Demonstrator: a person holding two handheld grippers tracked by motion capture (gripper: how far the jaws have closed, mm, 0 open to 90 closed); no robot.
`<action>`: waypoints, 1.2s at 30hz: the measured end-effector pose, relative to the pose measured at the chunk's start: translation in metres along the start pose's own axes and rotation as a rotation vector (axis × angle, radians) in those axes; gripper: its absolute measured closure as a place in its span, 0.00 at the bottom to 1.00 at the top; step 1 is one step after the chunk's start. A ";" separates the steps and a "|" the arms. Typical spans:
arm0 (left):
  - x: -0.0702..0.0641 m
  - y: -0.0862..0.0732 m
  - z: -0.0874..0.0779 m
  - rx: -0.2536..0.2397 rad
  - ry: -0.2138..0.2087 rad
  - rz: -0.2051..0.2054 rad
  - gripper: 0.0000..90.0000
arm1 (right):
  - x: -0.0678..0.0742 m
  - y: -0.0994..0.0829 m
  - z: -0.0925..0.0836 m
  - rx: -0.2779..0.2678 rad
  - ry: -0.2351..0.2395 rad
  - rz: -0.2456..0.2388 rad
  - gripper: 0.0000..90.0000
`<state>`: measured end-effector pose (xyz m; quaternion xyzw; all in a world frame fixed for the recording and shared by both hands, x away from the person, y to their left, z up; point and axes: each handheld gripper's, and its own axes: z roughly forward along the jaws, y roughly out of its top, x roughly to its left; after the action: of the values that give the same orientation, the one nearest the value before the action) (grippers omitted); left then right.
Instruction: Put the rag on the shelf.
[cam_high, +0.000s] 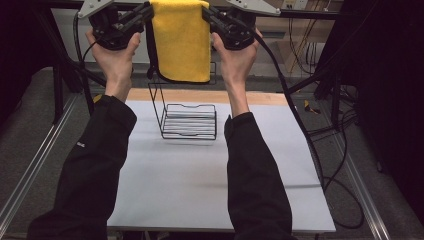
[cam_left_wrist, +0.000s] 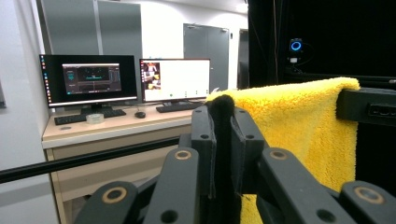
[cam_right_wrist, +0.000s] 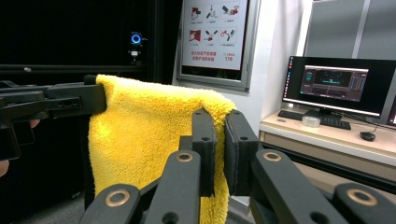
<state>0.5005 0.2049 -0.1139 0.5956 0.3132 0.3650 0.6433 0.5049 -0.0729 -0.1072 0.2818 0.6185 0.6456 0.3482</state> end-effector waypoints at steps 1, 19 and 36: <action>0.001 -0.001 0.001 -0.001 -0.001 -0.001 0.90 | 0.000 0.000 0.001 0.000 0.001 -0.001 0.94; 0.014 -0.028 0.013 0.028 -0.011 0.004 0.90 | -0.011 -0.021 0.017 0.046 0.003 -0.022 0.94; 0.008 -0.061 0.001 0.099 -0.049 0.025 0.90 | -0.007 -0.057 0.004 0.121 0.025 -0.009 0.94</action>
<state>0.5114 0.2095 -0.1742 0.6395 0.3073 0.3424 0.6159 0.5176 -0.0762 -0.1633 0.2914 0.6619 0.6092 0.3255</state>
